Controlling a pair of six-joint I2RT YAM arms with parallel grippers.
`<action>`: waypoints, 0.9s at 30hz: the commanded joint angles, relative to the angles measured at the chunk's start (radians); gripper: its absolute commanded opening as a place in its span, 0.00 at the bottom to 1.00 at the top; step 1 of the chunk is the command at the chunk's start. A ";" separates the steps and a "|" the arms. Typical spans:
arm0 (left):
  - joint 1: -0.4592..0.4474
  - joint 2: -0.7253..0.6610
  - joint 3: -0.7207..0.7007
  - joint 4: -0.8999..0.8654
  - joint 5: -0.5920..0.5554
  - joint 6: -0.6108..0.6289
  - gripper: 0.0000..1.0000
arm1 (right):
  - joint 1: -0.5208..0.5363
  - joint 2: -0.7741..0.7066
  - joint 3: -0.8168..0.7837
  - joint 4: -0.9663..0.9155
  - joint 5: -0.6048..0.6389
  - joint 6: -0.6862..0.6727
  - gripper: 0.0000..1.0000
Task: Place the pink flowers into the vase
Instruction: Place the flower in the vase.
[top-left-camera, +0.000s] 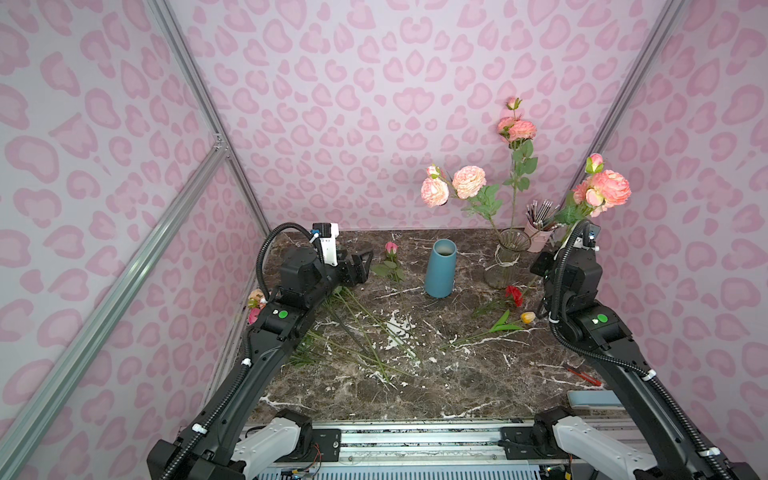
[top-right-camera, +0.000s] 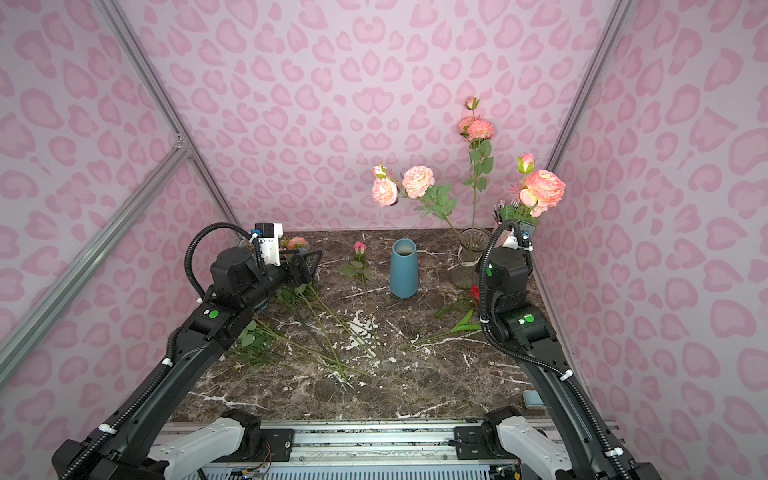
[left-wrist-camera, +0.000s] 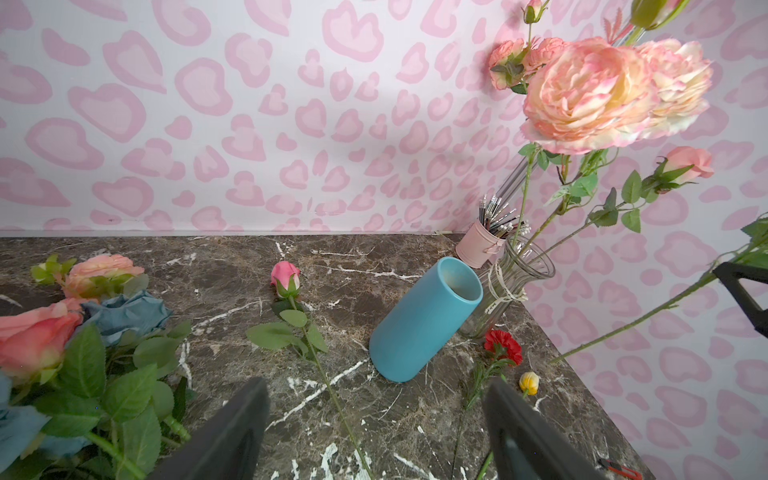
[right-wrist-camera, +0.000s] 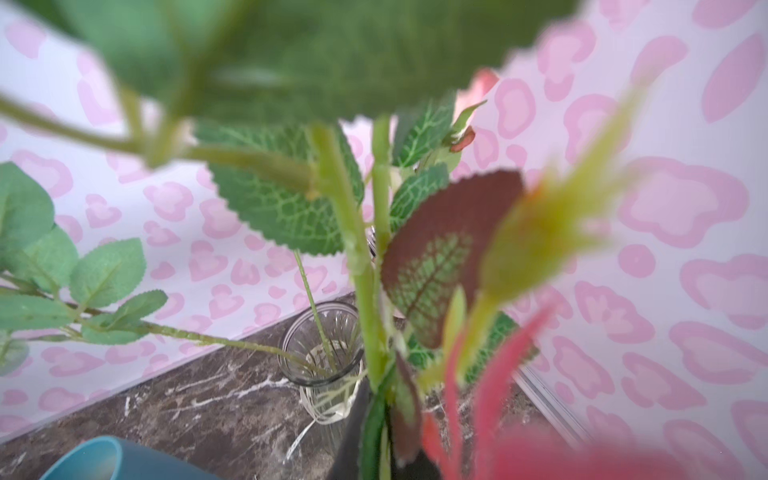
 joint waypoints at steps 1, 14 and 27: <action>0.004 0.011 0.002 0.022 0.004 0.010 0.84 | -0.004 -0.019 -0.010 0.189 -0.001 -0.035 0.00; 0.013 0.019 -0.004 0.026 0.013 0.008 0.84 | -0.005 0.040 0.140 0.390 -0.041 -0.152 0.00; 0.019 0.026 -0.005 0.028 0.017 0.007 0.84 | -0.010 0.148 0.160 0.475 -0.072 -0.170 0.00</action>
